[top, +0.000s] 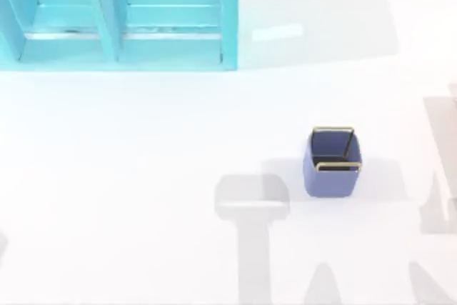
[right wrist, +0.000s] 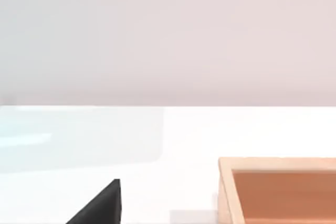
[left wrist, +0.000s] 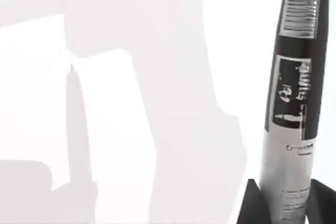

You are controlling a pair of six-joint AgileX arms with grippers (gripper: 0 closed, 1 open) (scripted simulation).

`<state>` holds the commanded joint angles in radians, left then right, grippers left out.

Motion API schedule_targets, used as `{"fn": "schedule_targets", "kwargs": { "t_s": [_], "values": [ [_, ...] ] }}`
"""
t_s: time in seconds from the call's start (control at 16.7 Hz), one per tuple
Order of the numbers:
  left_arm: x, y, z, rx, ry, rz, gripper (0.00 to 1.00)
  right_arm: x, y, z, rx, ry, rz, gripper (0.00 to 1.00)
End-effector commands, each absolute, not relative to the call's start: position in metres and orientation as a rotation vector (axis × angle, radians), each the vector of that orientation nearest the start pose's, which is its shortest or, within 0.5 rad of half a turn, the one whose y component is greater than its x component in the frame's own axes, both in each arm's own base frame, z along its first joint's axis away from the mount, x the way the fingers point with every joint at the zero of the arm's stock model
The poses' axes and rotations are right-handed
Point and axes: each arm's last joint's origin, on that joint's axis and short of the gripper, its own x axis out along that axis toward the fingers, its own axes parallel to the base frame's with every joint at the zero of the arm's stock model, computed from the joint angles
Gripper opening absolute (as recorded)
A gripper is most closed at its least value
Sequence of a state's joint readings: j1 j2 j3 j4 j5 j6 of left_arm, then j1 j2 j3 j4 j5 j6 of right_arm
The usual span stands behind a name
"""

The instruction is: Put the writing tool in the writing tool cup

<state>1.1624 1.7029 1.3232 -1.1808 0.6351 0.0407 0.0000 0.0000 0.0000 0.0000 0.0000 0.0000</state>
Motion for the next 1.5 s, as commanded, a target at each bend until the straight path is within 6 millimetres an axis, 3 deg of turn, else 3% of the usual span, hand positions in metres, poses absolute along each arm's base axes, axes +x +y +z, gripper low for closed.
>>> {"fn": "schedule_targets", "kwargs": {
  "t_s": [0.42, 0.66, 0.9, 1.14, 1.32, 1.5],
  "values": [
    [0.135, 0.278, 0.238, -1.192, 0.975, 0.397, 0.00, 0.106, -0.001, 0.160, 0.000, 0.000, 0.000, 1.00],
    [0.126, 0.285, 0.267, -1.210, 0.792, 0.474, 0.00, 0.106, -0.001, 0.160, 0.000, 0.000, 0.000, 1.00],
    [0.108, 0.285, 0.330, -1.254, 0.431, 0.541, 0.00, 0.106, -0.001, 0.160, 0.000, 0.000, 0.000, 1.00],
    [0.080, 0.259, 0.416, -1.303, 0.034, 0.461, 0.00, 0.106, -0.001, 0.160, 0.000, 0.000, 0.000, 1.00],
    [0.056, 0.212, 0.484, -1.315, -0.175, 0.301, 0.00, 0.106, -0.001, 0.160, 0.000, 0.000, 0.000, 1.00],
    [0.035, 0.134, 0.546, -1.287, -0.254, 0.124, 0.00, 0.106, -0.001, 0.160, 0.000, 0.000, 0.000, 1.00]
  ]
}}
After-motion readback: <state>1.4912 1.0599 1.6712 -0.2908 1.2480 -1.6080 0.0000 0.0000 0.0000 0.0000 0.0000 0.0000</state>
